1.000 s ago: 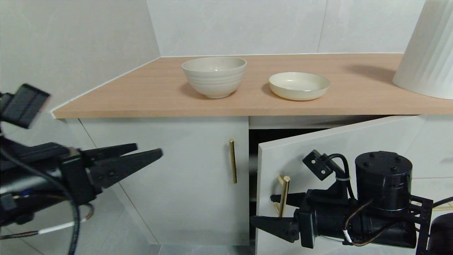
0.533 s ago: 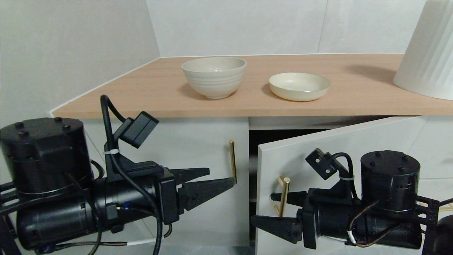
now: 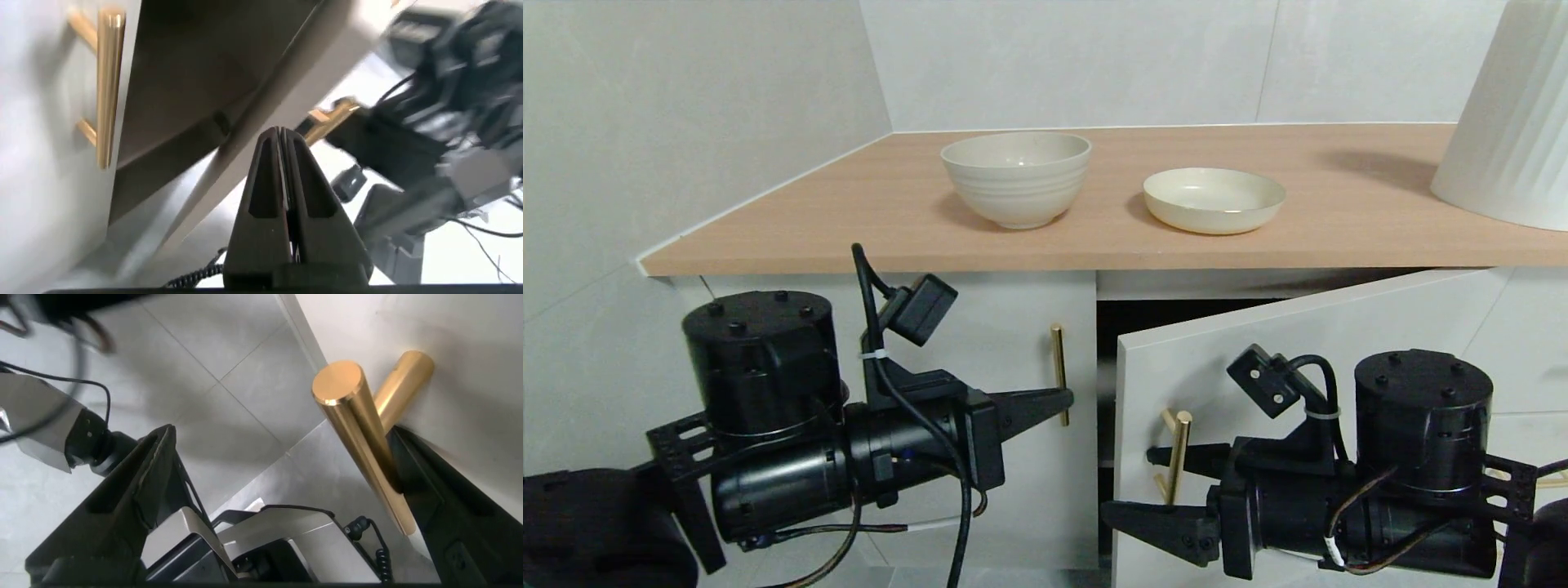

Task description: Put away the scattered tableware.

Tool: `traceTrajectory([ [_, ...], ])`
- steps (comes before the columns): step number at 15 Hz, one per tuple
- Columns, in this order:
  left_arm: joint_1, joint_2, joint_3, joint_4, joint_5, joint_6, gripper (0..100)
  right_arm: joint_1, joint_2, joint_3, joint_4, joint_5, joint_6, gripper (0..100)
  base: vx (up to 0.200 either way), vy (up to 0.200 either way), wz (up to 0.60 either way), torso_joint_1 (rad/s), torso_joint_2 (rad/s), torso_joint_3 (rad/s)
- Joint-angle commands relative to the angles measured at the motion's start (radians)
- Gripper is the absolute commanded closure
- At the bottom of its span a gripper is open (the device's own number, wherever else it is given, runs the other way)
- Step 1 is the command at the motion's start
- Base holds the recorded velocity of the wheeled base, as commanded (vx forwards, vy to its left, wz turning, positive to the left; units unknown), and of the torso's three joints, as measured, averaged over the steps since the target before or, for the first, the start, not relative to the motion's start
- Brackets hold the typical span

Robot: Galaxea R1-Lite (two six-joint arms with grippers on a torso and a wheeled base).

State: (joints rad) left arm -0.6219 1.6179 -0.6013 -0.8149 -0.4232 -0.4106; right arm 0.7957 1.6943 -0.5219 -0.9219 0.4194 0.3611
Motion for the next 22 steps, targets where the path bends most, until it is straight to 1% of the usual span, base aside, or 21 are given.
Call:
traceTrajectory([
  [1, -0.004, 0.12, -0.015, -0.036, -0.012, 0.015, 100, 0.0, 0.008, 0.0, 0.003, -0.001, 0.001, 0, 0.0, 0.0, 0.0, 0.0, 0.0, 0.0],
  [2, -0.005, 0.175, -0.029, -0.076, -0.016, 0.039, 100, 0.0, 0.008, 0.002, 0.003, -0.001, 0.001, 0, 0.0, 0.0, 0.0, 0.0, 0.0, 0.0],
  [3, -0.005, 0.231, -0.048, -0.115, -0.014, 0.056, 100, 0.0, 0.008, 0.002, 0.003, -0.001, 0.001, 0, 0.0, 0.0, 0.0, 0.0, 0.0, 0.0],
  [4, -0.005, 0.292, -0.071, -0.167, -0.014, 0.061, 100, 0.0, 0.008, 0.002, 0.003, -0.001, 0.001, 0, 0.0, 0.0, 0.0, 0.0, 0.0, 0.0],
  [5, -0.005, 0.327, -0.087, -0.196, -0.014, 0.062, 100, 0.0, 0.008, 0.002, 0.003, -0.001, 0.001, 0, 0.0, 0.0, 0.0, 0.0, 0.0, 0.0],
  [11, -0.028, 0.409, -0.213, -0.202, -0.016, 0.062, 100, -0.001, 0.01, 0.002, 0.003, -0.001, 0.001, 0, 0.0, 0.0, 0.0, 0.0, 0.0, 0.0],
  [13, -0.047, 0.405, -0.215, -0.205, -0.016, 0.062, 100, -0.009, 0.01, 0.002, 0.003, -0.002, -0.001, 0, 0.0, 0.0, 0.0, 0.0, 0.0, 0.0],
  [15, -0.064, 0.398, -0.219, -0.205, -0.016, 0.064, 100, -0.046, 0.004, 0.006, 0.003, -0.004, -0.007, 0, 0.0, 0.0, 0.0, 0.0, 0.0, 0.0],
  [16, -0.075, 0.387, -0.218, -0.207, -0.016, 0.064, 100, -0.081, -0.004, 0.023, 0.002, -0.005, -0.011, 0, 0.0, 0.0, 0.0, 0.0, 0.0, 0.0],
  [17, -0.075, 0.387, -0.218, -0.207, -0.016, 0.064, 100, -0.082, -0.004, 0.025, 0.003, -0.005, -0.013, 0, 0.0, 0.0, 0.0, 0.0, 0.0, 0.0],
  [18, -0.081, 0.367, -0.209, -0.216, -0.017, 0.07, 100, -0.11, -0.027, 0.062, 0.003, -0.008, -0.047, 0, 0.0, 0.0, 0.0, 0.0, 0.0, 0.0],
  [20, -0.087, 0.366, -0.192, -0.236, -0.019, 0.09, 100, -0.116, -0.056, 0.106, 0.003, -0.014, -0.056, 0, 0.0, 0.0, 0.0, 0.0, 0.0, 0.0],
  [22, -0.093, 0.367, -0.18, -0.256, -0.019, 0.093, 100, -0.124, -0.09, 0.151, 0.002, -0.047, -0.057, 0, 0.0, 0.0, 0.0, 0.0, 0.0, 0.0],
])
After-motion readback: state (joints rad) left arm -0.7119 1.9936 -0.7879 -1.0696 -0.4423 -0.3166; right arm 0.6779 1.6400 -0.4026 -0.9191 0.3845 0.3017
